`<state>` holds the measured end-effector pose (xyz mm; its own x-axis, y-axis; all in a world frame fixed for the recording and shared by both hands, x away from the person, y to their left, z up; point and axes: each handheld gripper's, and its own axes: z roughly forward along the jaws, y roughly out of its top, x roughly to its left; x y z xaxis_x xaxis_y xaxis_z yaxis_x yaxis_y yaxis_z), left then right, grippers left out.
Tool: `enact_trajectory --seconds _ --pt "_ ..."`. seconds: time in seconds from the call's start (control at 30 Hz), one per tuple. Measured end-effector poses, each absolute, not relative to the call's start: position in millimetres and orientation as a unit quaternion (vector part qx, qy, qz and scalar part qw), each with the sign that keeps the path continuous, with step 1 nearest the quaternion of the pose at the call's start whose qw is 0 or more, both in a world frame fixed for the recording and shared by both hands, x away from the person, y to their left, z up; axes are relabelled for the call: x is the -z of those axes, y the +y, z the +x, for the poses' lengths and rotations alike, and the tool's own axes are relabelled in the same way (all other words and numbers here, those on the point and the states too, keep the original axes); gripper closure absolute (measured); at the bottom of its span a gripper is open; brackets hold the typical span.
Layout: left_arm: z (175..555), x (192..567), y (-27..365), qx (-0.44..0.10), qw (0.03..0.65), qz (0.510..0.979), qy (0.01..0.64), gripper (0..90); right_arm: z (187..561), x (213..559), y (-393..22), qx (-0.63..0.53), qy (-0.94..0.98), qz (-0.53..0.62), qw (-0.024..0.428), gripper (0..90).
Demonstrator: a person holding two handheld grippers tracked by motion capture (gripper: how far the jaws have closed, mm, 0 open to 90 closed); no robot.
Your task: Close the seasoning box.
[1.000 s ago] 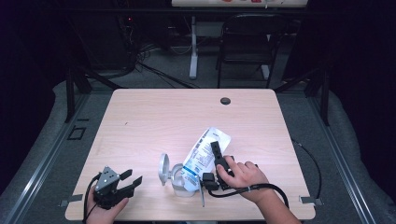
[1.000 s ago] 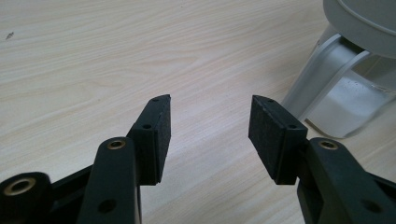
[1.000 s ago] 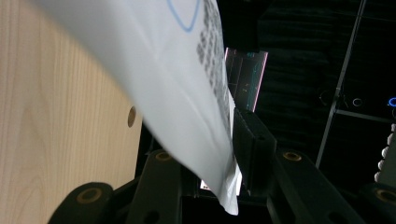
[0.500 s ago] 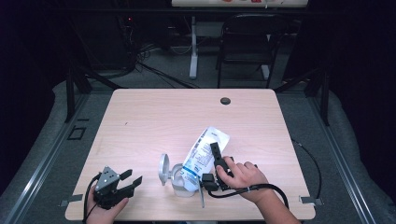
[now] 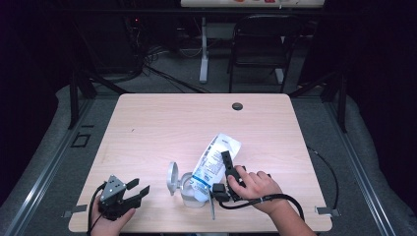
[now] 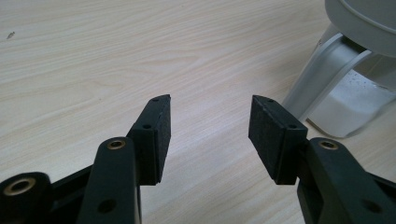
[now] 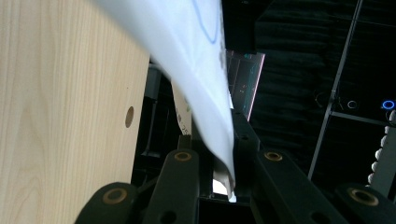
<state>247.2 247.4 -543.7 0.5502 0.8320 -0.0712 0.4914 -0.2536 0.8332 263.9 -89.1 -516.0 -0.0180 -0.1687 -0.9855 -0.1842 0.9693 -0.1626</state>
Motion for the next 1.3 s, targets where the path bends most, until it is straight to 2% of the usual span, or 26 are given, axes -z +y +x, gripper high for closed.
enact_trajectory --seconds 1.3 --pt "247.5 544.4 246.8 -0.197 0.433 0.768 0.43 49.8 260.6 510.9 -85.7 0.017 0.694 -0.15 0.704 84.7"
